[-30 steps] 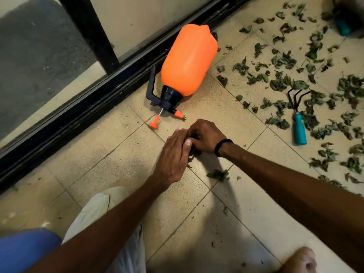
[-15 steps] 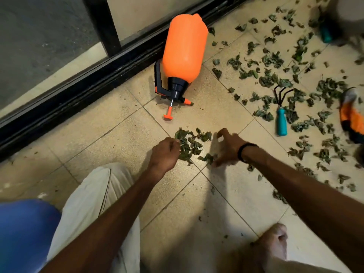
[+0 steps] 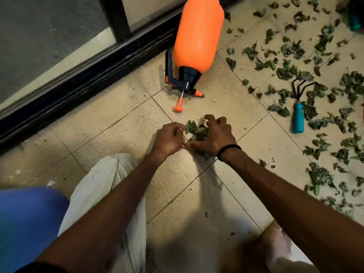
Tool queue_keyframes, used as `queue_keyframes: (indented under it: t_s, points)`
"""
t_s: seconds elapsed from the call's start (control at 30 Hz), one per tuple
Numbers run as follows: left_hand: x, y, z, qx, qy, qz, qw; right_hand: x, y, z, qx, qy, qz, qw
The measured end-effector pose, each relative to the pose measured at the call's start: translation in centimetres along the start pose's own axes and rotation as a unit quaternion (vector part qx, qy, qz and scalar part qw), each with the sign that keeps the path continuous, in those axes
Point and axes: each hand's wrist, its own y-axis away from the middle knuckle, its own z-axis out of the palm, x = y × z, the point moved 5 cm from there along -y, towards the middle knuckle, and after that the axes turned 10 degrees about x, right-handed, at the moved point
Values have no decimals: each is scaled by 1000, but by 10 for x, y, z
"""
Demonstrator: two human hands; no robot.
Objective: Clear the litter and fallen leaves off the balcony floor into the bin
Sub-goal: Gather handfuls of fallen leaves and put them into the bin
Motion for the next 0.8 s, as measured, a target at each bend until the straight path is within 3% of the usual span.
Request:
queue_keyframes:
  t_s: [0.37, 0.47, 0.6, 0.8]
  points:
    - [2, -8, 3, -3, -65, 30, 997, -48, -21, 17, 6, 75, -110, 991]
    - [1, -11, -1, 28, -60, 15, 998, -57, -19, 20, 13, 125, -143, 982]
    - [-1, -14, -15, 118, 13, -31, 992, -69, -9, 20, 22, 204, -197, 959]
    - [-2, -15, -17, 126, 155, -97, 975, -71, -3, 19, 27, 206, -235, 950]
